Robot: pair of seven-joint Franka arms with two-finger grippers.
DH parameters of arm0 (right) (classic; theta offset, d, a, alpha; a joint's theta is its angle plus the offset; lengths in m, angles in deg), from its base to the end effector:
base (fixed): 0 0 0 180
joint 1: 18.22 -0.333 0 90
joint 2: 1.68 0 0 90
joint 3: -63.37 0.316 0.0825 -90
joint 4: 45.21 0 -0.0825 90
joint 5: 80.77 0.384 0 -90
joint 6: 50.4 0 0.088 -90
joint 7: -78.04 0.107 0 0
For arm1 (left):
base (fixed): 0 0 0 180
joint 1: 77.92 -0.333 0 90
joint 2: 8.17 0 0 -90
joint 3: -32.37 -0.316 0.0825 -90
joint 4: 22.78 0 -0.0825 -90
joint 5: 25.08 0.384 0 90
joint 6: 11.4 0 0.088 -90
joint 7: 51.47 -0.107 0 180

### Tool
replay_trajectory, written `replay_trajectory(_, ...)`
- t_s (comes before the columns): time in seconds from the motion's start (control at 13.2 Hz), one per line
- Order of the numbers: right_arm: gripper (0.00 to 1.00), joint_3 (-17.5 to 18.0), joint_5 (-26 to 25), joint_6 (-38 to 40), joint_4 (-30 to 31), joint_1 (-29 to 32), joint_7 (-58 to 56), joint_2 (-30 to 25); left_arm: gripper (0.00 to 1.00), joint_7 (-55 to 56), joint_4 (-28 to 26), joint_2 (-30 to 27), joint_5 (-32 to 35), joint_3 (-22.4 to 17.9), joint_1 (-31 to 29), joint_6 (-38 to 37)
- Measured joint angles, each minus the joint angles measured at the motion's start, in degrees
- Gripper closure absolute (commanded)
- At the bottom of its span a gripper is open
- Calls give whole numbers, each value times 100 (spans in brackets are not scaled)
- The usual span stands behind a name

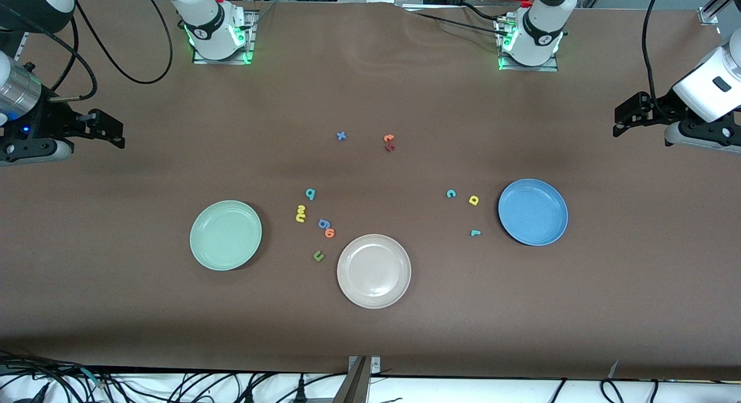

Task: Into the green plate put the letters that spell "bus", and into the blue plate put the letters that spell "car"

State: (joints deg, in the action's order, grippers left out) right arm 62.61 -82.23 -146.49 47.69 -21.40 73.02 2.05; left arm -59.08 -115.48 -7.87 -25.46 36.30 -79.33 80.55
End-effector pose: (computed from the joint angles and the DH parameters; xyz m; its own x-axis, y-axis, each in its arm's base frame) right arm 0.5804 0.0223 0.5728 0.9912 0.1322 -0.0117 0.1324 -0.9909 0.0252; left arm 0.5574 -0.0251 0.6023 0.9843 -0.1757 -0.0172 -0.1755 -0.9844 0.0093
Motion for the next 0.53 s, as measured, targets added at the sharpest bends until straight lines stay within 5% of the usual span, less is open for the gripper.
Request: replay_trajectory(0.53, 0, 0, -9, 148, -294, 0, 78, 179, 0, 0, 0, 0, 0, 0, 0, 0)
